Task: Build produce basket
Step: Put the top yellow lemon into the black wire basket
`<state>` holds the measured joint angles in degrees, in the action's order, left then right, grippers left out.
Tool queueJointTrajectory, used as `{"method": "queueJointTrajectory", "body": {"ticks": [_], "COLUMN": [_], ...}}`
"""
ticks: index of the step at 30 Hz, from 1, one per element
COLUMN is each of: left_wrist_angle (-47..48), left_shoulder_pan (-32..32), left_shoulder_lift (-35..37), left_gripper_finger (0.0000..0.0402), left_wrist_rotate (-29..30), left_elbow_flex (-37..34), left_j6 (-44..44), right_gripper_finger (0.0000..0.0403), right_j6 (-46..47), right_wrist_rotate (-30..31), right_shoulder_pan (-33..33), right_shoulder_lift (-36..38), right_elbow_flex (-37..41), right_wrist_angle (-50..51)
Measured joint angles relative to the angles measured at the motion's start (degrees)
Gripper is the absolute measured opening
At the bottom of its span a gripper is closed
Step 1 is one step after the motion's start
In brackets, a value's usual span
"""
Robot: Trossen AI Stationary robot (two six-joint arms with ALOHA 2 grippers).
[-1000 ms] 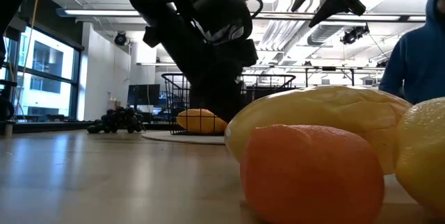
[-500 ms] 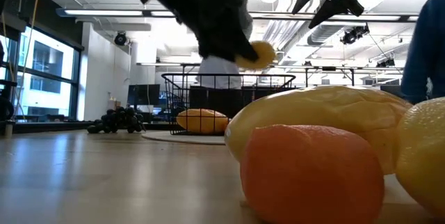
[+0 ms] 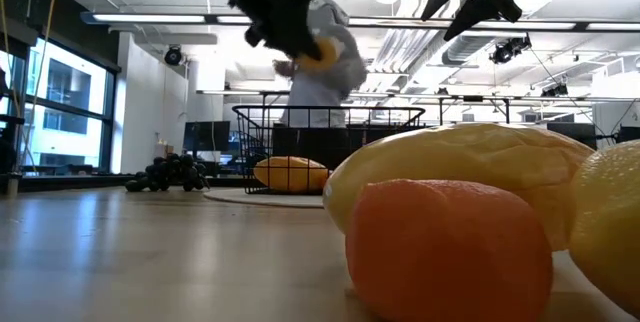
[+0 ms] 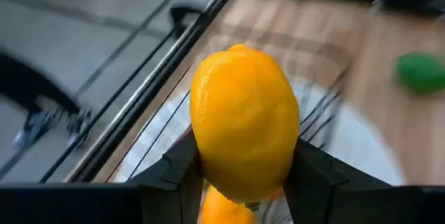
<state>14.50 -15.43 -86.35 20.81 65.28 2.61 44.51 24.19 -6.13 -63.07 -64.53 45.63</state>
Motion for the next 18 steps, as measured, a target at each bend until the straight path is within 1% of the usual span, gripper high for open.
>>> {"method": "queueJointTrajectory", "body": {"ticks": [5, 9, 14, 18], "left_wrist_angle": [3.8, 4.2, 4.4, 4.8], "left_shoulder_pan": [-5.4, -9.1, -12.8, -14.7], "left_shoulder_lift": [-0.2, -1.2, -2.9, -3.8], "left_gripper_finger": [0.0143, 0.0143, 0.0143, 0.0143], "left_wrist_rotate": [-0.1, -2.4, -5.3, -5.7], "left_elbow_flex": [-0.1, -0.1, -0.1, -0.1], "left_j6": [0.2, -0.2, -1.2, -2.7], "right_gripper_finger": [0.0259, 0.0259, 0.0259, 0.0259], "right_j6": [0.1, 0.6, 5.8, 12.9], "right_wrist_rotate": [-0.2, -0.2, -0.2, -0.8], "right_shoulder_pan": [0.0, 0.0, 0.0, 0.0], "right_shoulder_lift": [0.0, 0.0, 0.0, 0.0], "right_elbow_flex": [0.0, 0.0, 0.0, 0.0], "right_wrist_angle": [0.1, 0.1, 1.4, 7.6]}}
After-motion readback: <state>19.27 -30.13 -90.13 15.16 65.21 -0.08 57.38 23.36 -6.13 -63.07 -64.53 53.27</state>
